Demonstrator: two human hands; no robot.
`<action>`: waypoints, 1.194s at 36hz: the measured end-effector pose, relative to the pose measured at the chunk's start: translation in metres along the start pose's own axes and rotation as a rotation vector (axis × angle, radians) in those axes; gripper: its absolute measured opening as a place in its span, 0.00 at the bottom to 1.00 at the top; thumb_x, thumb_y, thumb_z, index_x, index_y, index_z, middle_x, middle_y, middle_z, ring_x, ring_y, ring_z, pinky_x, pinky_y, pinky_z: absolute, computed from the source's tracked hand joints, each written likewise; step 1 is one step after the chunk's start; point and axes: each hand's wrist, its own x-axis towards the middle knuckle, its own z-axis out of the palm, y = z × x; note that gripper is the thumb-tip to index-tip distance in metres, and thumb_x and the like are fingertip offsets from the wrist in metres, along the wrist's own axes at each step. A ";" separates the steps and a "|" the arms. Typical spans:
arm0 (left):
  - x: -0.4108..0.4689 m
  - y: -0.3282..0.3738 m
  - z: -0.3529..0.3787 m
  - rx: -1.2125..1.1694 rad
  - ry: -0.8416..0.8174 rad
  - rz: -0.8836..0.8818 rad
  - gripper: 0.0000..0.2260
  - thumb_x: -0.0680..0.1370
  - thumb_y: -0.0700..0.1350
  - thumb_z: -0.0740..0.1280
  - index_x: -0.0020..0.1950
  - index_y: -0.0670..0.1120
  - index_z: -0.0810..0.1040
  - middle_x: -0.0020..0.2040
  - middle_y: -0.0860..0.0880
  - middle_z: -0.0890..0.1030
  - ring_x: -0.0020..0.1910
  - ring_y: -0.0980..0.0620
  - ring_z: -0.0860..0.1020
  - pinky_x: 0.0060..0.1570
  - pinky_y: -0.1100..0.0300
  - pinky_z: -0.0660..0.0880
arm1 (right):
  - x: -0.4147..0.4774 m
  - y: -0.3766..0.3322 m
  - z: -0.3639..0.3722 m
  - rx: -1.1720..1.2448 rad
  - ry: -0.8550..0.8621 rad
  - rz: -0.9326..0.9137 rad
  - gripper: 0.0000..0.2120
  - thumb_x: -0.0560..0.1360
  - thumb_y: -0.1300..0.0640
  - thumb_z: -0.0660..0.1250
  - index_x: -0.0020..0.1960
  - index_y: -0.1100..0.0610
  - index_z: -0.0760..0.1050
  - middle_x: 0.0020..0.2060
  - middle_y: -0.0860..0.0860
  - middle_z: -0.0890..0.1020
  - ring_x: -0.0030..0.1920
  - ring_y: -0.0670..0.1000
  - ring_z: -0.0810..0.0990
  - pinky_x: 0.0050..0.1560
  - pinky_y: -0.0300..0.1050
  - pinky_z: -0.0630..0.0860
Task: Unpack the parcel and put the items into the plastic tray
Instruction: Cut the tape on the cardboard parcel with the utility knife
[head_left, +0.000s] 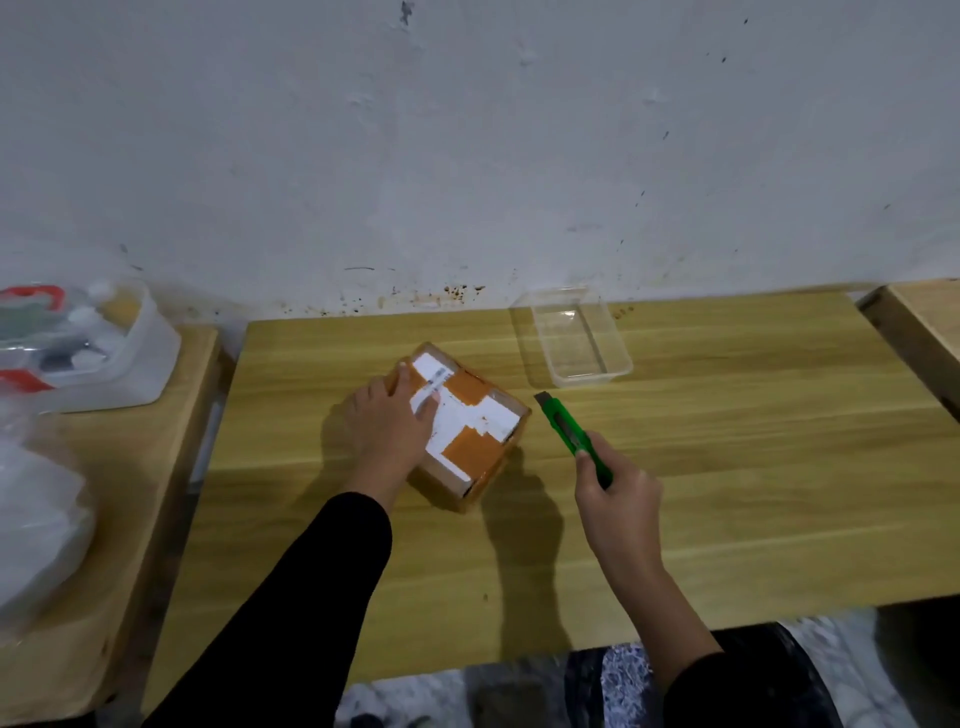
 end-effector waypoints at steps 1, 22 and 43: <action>-0.004 -0.003 0.001 -0.012 -0.008 -0.035 0.29 0.78 0.62 0.48 0.75 0.50 0.51 0.68 0.40 0.66 0.66 0.41 0.65 0.63 0.49 0.63 | -0.001 -0.001 0.000 0.002 -0.004 -0.003 0.14 0.76 0.59 0.62 0.61 0.55 0.75 0.23 0.53 0.75 0.21 0.45 0.66 0.22 0.41 0.64; -0.105 0.004 0.033 -0.634 -0.115 -0.143 0.32 0.76 0.62 0.57 0.75 0.57 0.45 0.72 0.42 0.56 0.70 0.40 0.59 0.66 0.47 0.63 | -0.030 0.000 -0.017 -0.191 -0.107 -0.167 0.13 0.75 0.62 0.61 0.59 0.61 0.75 0.27 0.61 0.79 0.25 0.53 0.70 0.24 0.41 0.60; -0.113 0.002 0.038 -0.840 -0.219 -0.158 0.49 0.64 0.66 0.70 0.74 0.59 0.41 0.77 0.48 0.44 0.75 0.43 0.53 0.69 0.47 0.59 | -0.038 0.001 -0.020 -0.279 -0.149 -0.148 0.14 0.77 0.60 0.58 0.62 0.59 0.72 0.30 0.60 0.78 0.29 0.56 0.74 0.27 0.41 0.65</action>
